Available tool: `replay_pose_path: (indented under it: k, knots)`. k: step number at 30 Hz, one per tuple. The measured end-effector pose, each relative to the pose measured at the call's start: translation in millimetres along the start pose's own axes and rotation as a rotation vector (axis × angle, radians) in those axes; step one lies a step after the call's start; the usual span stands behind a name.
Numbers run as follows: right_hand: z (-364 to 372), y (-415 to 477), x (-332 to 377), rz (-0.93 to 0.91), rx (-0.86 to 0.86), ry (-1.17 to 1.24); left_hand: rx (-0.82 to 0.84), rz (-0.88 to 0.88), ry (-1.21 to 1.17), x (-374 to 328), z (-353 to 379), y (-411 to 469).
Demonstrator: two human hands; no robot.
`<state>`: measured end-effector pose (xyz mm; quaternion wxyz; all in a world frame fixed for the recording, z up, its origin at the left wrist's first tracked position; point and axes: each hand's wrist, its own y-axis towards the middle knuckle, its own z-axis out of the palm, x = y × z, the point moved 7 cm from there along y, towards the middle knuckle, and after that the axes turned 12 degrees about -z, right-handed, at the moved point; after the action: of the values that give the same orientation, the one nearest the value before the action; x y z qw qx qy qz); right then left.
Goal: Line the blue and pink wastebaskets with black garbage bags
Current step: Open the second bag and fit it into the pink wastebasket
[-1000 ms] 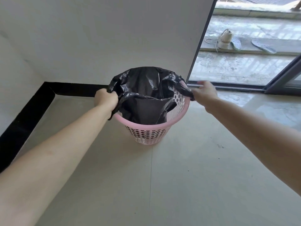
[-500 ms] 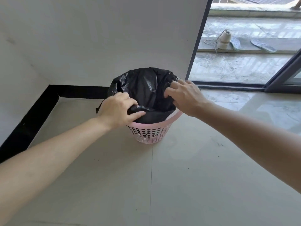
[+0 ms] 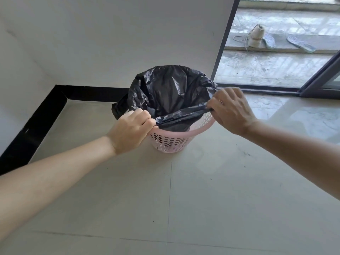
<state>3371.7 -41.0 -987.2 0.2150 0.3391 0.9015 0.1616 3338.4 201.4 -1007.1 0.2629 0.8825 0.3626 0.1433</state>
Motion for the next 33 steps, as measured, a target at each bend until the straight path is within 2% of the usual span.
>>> replay_pose_path:
  k: [2,5,8,12,14,17,20,23,26,28,29,30,32,33]
  knots:
    - [1,4,-1,0.050,-0.002,0.043,-0.007,0.006,0.052,1,2,1]
    - [10,-3,12,-0.023,0.033,0.234,0.015,0.049,0.054,2,5,-9]
    - [13,-13,8,-0.063,0.041,0.317,0.038,0.023,0.002,4,5,-15]
    - [21,-21,0,-0.119,0.186,0.215,0.016,-0.005,0.051,2,7,-3]
    - [28,-20,2,-0.118,0.228,0.164,-0.004,0.055,0.090,-8,8,2]
    - [36,-9,0,-0.033,0.236,0.123,0.031,0.216,0.235,-28,22,-1]
    - [46,-5,-11,0.139,0.307,0.058,0.106,0.230,0.309,-30,34,-3]
    - [58,-5,-20,0.423,0.349,0.237,0.133,0.026,0.202,-20,35,-1]
    - [78,-13,-23,0.824,0.346,0.812,0.262,-0.164,-0.086,-11,37,-12]
    - [85,-19,-22,1.001,0.361,1.079,0.195,-0.294,-0.210,-3,26,-13]
    - [84,-20,-26,1.054,0.345,1.074,0.108,-0.409,-0.244,5,19,-11]
    - [80,-21,-37,1.099,0.278,0.969,0.013,-0.558,-0.271,16,13,-8]
    - [66,-20,-60,1.178,0.059,0.669,-0.118,-0.874,-0.311,37,9,-3]
    - [58,-17,-66,1.204,-0.052,0.607,-0.123,-1.024,-0.328,46,13,1]
